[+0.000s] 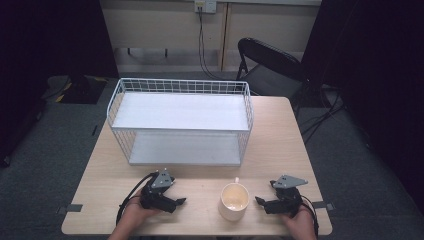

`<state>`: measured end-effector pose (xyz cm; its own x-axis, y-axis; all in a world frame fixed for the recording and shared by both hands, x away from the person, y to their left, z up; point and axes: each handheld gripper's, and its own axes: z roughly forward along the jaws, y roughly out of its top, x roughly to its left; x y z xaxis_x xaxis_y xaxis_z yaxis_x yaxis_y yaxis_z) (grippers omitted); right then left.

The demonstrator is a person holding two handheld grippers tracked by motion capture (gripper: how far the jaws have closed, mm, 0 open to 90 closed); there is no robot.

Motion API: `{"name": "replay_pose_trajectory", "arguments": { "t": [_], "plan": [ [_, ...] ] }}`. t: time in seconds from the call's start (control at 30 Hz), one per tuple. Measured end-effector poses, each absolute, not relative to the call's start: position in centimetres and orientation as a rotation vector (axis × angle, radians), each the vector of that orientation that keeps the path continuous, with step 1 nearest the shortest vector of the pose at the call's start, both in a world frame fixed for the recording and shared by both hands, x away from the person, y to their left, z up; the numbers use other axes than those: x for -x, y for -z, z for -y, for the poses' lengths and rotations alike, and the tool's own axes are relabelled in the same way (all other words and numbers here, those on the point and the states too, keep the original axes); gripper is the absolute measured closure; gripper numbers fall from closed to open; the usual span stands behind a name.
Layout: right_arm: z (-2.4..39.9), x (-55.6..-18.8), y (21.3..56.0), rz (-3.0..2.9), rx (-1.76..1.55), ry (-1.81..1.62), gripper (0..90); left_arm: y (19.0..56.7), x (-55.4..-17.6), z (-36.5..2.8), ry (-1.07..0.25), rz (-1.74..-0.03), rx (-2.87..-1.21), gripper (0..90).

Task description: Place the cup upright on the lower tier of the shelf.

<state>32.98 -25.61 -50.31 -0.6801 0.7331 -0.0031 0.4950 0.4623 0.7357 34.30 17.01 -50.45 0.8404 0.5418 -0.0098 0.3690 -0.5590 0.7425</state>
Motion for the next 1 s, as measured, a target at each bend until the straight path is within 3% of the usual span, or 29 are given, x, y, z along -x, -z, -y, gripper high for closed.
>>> {"name": "replay_pose_trajectory", "arguments": {
  "t": [0.63, 1.0],
  "plan": [
    [25.3, -33.0, 49.7, -2.453, -1.066, -1.048, 17.6, 50.4, -34.3, -17.0, -0.280, -0.662, -2.226, 14.4],
    [25.2, -32.7, 47.2, -2.459, -1.052, -1.065, 18.2, 50.4, -34.3, -17.0, -0.279, -0.659, -2.228, 14.2]
  ]
}}
